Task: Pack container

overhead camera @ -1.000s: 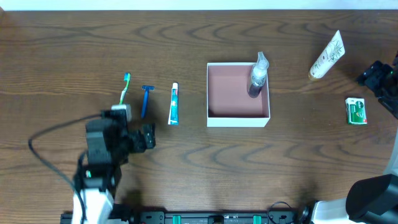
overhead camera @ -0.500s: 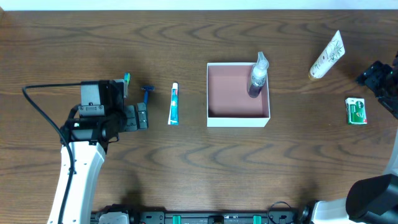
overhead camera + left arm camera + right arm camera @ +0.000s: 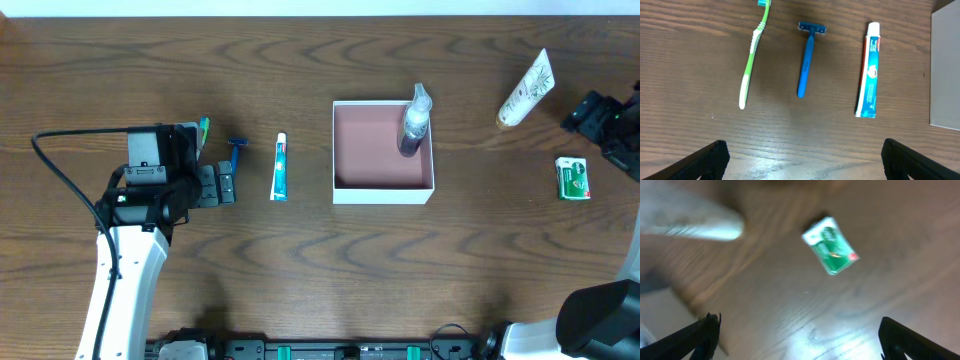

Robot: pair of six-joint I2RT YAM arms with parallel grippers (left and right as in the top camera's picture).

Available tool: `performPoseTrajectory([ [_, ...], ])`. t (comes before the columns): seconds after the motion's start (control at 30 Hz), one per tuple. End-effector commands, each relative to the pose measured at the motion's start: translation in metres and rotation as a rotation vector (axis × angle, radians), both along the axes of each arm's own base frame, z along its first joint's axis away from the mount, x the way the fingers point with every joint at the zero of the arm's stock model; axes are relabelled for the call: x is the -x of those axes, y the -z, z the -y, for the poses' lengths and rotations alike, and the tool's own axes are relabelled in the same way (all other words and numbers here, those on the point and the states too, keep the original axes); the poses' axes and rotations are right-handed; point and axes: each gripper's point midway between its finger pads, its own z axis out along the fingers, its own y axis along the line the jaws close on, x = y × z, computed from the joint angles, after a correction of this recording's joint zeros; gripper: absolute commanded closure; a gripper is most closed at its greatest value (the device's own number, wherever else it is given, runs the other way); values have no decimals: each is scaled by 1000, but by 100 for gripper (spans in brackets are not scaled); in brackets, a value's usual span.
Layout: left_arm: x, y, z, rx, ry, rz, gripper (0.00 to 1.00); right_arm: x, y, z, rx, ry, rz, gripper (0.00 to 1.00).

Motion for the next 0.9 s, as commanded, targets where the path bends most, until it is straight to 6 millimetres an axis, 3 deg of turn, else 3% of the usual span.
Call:
performPoseTrajectory([
  [0.0,-4,-6,-1,-13,6,15,2,-8,2,-16,-55,-191,23,1],
  [0.23,-4,-6,-1,-13,6,15,2,-8,1,-16,-50,-202,23,1],
  [0.37,-4,-6,-1,-13,6,15,2,-10,1,-16,-11,-301,15,1],
  [0.53,-4,-6,-1,-13,6,15,2,-7,1,3,119,-353,-40,1],
  [0.7,-4,-6,-1,-13,6,15,2,1,16,-4,130,-537,-100,1],
  [0.87,-4,-6,-1,-13,6,15,2,-4,34,18,218,-513,-122,1],
])
